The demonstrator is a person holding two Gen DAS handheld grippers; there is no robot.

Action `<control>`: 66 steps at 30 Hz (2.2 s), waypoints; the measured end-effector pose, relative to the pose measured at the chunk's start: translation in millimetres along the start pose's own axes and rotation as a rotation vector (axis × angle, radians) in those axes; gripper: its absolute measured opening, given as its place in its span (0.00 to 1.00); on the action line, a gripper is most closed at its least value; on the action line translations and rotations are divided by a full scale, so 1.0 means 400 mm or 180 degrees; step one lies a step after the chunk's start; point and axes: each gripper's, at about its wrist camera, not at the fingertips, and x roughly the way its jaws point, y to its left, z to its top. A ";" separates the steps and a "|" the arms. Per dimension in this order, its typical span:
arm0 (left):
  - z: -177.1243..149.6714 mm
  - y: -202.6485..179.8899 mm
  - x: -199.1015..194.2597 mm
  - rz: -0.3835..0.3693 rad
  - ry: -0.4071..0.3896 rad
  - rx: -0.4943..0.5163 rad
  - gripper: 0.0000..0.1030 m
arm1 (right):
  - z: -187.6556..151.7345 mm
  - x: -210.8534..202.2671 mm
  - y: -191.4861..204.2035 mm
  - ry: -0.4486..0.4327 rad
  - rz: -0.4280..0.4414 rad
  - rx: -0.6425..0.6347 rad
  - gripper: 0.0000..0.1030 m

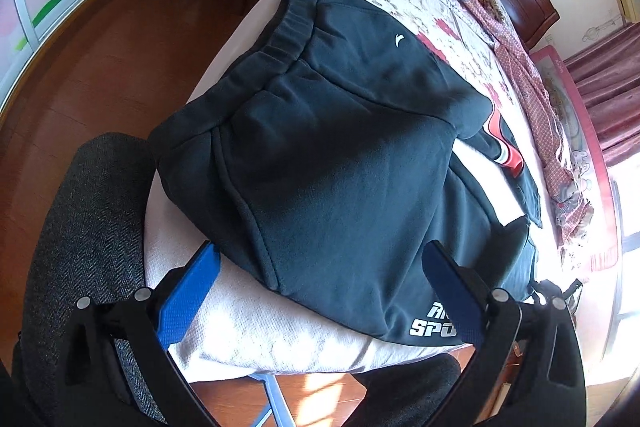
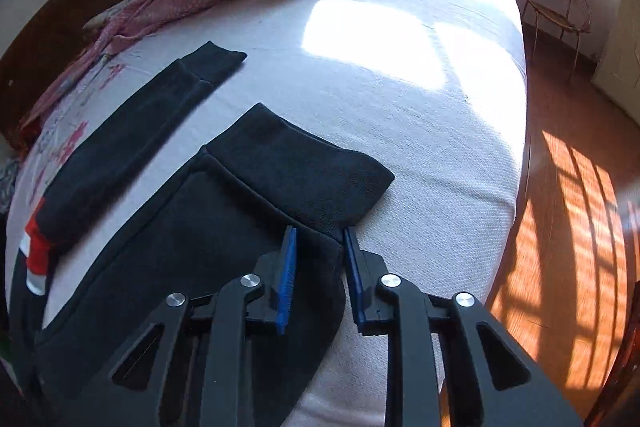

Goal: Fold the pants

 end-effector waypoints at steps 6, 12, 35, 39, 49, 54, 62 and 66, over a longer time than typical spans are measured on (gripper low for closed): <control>0.003 0.003 0.014 -0.0022 0.0030 -0.0098 0.98 | 0.035 -0.186 -0.055 -0.0713 0.0057 -0.0068 0.10; -0.002 0.006 0.025 0.0016 0.0046 -0.0102 0.98 | -0.005 -0.116 -0.272 -0.0546 -0.0339 0.0455 0.10; 0.390 0.129 0.012 -0.0230 -0.0511 0.1242 0.98 | -0.318 -0.327 0.083 -0.0183 0.0875 -0.0264 0.60; 0.469 0.074 0.080 -0.0526 -0.0373 0.1806 0.98 | -0.417 -0.365 0.248 0.0066 0.1161 -0.0615 0.60; 0.646 0.042 0.241 -0.1150 -0.0314 0.2025 0.98 | -0.469 -0.434 0.452 0.0250 0.1231 -0.1118 0.60; 0.700 0.062 0.318 -0.1318 -0.0205 0.1964 0.98 | -0.479 -0.431 0.509 0.0374 0.1180 -0.1273 0.60; 0.705 0.070 0.381 -0.1619 0.0045 0.1951 0.93 | -0.513 -0.424 0.583 0.0512 0.1262 -0.1385 0.60; 0.682 0.061 0.369 -0.1690 0.0140 0.2027 0.89 | -0.519 -0.409 0.592 0.0603 0.1301 -0.1328 0.60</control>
